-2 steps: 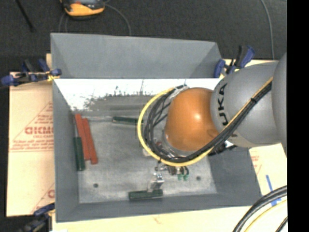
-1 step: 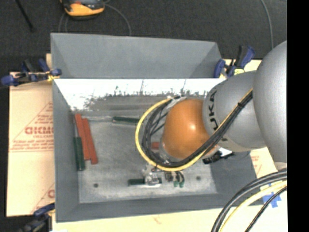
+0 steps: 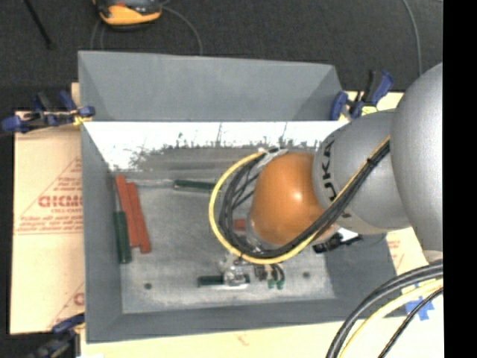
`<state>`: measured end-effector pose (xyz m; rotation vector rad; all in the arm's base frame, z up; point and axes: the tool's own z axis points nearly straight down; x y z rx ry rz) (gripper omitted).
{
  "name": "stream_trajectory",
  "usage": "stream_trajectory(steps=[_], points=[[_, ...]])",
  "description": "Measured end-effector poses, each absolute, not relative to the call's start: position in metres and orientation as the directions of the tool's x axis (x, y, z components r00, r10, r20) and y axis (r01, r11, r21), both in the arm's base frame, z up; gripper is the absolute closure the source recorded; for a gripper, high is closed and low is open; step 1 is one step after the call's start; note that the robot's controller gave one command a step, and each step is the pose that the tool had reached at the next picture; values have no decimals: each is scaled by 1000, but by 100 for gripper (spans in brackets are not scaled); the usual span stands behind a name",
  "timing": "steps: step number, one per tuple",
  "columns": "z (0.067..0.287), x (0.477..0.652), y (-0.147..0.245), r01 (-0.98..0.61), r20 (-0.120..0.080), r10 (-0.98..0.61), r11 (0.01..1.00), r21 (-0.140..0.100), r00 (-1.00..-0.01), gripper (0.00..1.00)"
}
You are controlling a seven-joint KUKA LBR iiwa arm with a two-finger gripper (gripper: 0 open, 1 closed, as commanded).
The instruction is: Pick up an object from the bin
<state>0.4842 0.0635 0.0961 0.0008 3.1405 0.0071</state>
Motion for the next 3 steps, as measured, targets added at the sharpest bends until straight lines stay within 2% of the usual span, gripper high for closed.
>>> stream_trajectory(steps=[1,2,3], points=[[98,483,64,0,1,0,1000,3,-1000,100],[128,527,75,-39,-15,-39,999,1,-999,100],[242,486,61,0,-5,0,1000,1,-1000,100]])
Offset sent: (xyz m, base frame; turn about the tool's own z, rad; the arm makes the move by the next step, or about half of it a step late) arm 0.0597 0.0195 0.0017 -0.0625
